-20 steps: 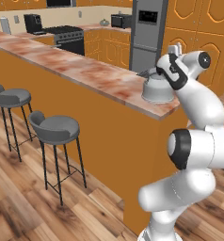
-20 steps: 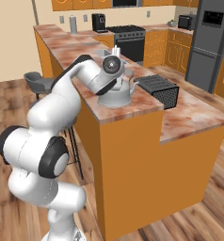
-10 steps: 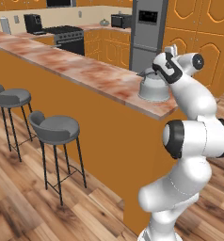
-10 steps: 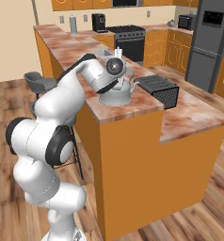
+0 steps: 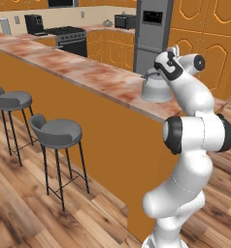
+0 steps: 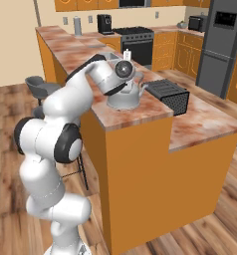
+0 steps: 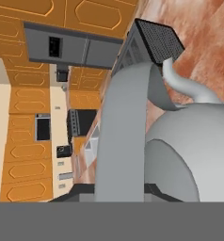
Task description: The kettle is done boiling. Turn off the stove, then wait for 300 timesteps before moving the kettle to the dining table.
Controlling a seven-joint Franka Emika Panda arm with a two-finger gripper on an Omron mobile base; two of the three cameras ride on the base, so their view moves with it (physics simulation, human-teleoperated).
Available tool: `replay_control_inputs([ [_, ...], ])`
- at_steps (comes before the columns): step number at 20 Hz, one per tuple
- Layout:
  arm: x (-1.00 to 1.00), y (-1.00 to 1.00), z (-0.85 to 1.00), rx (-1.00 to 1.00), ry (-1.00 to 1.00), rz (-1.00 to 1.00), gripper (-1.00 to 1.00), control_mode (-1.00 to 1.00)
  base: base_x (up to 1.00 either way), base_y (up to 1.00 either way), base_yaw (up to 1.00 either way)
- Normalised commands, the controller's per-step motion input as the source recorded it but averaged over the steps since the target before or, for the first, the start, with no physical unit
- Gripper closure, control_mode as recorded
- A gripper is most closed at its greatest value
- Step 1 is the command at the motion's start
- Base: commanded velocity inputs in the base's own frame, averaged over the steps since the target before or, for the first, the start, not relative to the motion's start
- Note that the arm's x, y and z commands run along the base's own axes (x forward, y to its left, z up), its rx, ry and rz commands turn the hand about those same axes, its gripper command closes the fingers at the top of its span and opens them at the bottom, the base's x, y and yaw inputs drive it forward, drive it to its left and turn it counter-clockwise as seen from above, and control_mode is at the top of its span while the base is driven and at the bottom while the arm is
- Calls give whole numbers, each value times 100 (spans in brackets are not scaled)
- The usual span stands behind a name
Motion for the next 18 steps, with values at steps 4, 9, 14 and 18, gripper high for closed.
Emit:
replay_control_inputs([
  [4,36,-5,0,0,0,0,100,-100,0,0,0],
  [9,17,-3,-3,0,0,0,100,-100,0,0,0],
  [14,0,0,-6,0,0,0,100,-100,0,0,0],
  [18,0,0,-12,0,0,0,100,-100,0,0,0],
])
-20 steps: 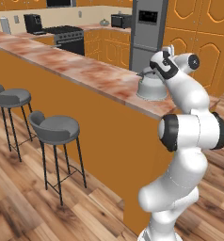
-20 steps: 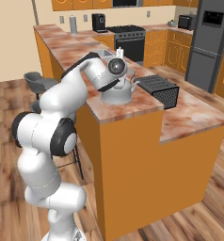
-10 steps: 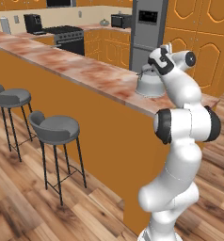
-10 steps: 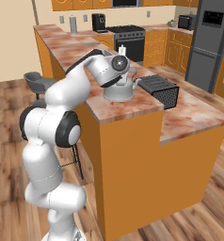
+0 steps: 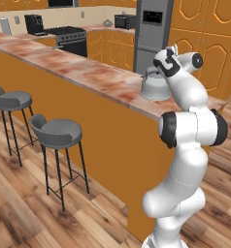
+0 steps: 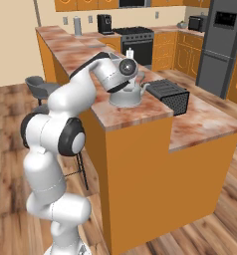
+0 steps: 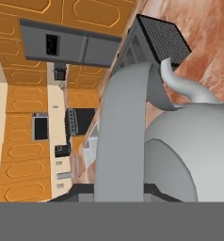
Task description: The kettle is done boiling. Turn off the stove, then wait for 300 timesteps before moving the kettle to the dining table.
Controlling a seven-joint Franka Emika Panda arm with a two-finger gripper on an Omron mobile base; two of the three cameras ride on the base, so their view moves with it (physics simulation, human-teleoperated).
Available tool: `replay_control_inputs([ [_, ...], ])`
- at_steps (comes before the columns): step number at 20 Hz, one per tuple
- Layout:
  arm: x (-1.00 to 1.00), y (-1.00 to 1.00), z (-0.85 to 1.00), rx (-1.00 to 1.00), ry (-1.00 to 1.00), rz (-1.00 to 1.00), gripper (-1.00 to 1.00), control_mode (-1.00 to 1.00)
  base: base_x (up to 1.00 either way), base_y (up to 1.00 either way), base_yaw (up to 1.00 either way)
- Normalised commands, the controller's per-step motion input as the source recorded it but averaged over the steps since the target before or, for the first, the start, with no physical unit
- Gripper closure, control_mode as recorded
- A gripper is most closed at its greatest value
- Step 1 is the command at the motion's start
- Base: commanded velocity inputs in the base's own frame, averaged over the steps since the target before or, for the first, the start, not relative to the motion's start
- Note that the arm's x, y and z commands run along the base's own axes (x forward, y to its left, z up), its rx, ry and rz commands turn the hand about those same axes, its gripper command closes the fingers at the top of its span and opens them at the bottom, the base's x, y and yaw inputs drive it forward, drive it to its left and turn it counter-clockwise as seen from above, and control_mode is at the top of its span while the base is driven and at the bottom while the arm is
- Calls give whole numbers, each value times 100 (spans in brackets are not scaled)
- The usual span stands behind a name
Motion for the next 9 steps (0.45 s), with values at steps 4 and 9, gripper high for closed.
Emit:
replay_control_inputs([
  [4,0,3,-12,0,3,0,100,-100,0,0,0],
  [9,4,12,-7,0,1,0,-100,-100,0,0,0],
])
